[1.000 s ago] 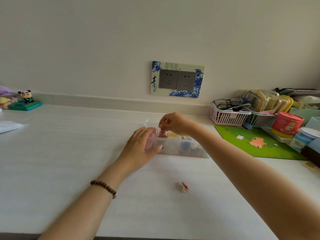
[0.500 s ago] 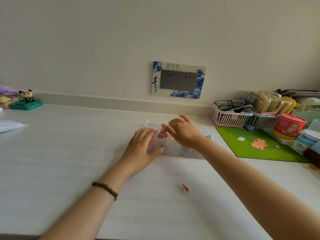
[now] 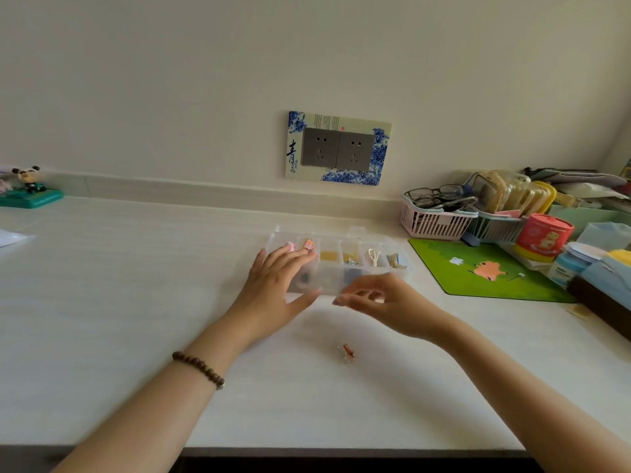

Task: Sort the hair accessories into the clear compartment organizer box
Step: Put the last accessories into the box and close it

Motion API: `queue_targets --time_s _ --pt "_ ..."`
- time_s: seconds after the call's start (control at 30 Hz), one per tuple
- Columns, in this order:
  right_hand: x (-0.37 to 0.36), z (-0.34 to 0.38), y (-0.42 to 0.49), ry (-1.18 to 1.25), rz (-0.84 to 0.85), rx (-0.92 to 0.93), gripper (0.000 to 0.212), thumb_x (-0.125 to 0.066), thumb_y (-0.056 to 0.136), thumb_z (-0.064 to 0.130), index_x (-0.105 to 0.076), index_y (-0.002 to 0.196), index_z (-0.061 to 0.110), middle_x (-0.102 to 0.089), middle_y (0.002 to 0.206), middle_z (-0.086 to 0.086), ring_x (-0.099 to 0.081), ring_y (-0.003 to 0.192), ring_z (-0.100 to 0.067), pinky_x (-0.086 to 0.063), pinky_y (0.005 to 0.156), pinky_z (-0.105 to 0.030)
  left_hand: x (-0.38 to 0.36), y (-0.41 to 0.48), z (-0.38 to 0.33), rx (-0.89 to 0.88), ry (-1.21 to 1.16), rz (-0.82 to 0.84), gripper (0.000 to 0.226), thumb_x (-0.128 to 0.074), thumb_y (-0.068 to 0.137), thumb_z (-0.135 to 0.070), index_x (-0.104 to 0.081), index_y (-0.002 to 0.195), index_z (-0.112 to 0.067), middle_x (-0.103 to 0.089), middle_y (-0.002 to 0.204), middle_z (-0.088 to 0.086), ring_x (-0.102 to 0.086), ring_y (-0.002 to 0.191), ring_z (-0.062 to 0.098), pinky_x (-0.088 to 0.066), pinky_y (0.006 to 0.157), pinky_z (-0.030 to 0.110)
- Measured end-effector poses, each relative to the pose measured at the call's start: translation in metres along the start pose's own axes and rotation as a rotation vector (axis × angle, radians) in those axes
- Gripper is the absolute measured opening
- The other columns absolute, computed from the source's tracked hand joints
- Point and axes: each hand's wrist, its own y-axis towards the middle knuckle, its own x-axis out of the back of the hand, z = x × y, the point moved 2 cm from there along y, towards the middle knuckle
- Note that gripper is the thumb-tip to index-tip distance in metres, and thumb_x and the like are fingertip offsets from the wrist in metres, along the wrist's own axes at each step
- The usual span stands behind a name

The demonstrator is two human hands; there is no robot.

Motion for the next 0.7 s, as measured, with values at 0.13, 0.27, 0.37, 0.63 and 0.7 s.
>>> queue_targets --time_s 0.13,0.27,0.37,0.63,0.7 --pt "-0.014 -0.014 -0.022 -0.004 0.105 -0.031 0.021 -0.070 0.078 0.037 -0.072 0.096 0.027 -0.066 0.092 0.007 -0.056 0.073 -0.001 -0.040 0.067 -0.011 -0.004 -0.001 0.001 0.006 0.037 0.010 0.068 -0.033 0.079 -0.065 -0.037 0.137 -0.030 -0.040 0.145 -0.012 -0.020 0.142 0.010 -0.004 0.118 0.040" --pt "-0.018 -0.015 -0.027 0.071 0.068 -0.012 0.020 -0.073 0.076 0.032 -0.073 0.095 0.026 -0.065 0.090 0.003 -0.053 0.072 -0.001 -0.038 0.067 -0.011 -0.004 -0.001 0.001 -0.012 0.049 -0.009 0.065 -0.035 0.080 -0.063 -0.040 0.135 -0.030 -0.044 0.142 -0.011 -0.024 0.141 0.011 -0.008 0.117 0.043" --pt "-0.022 -0.010 -0.029 0.119 0.092 0.015 0.018 -0.072 0.078 0.029 -0.072 0.092 0.019 -0.068 0.085 0.004 -0.053 0.069 -0.001 -0.037 0.064 -0.010 -0.003 -0.002 0.000 -0.012 0.049 -0.023 0.063 -0.036 0.080 -0.062 -0.042 0.133 -0.029 -0.046 0.139 -0.009 -0.027 0.140 0.012 -0.009 0.117 0.041" --pt "-0.025 -0.008 -0.032 0.083 0.089 0.042 0.012 -0.076 0.074 0.028 -0.073 0.086 0.027 -0.064 0.090 0.005 -0.051 0.076 -0.002 -0.037 0.068 -0.012 -0.003 -0.002 0.001 -0.011 0.058 -0.036 0.061 -0.038 0.080 -0.061 -0.044 0.132 -0.029 -0.048 0.136 -0.009 -0.032 0.137 0.013 -0.011 0.117 0.041" --pt "-0.024 -0.008 -0.031 0.079 0.072 0.041 0.010 -0.076 0.074 0.029 -0.073 0.084 0.028 -0.067 0.088 0.006 -0.054 0.075 -0.005 -0.041 0.069 -0.018 -0.003 -0.003 0.001 -0.010 0.063 -0.034 0.061 -0.038 0.080 -0.060 -0.043 0.132 -0.030 -0.048 0.137 -0.010 -0.032 0.137 0.013 -0.011 0.117 0.042"
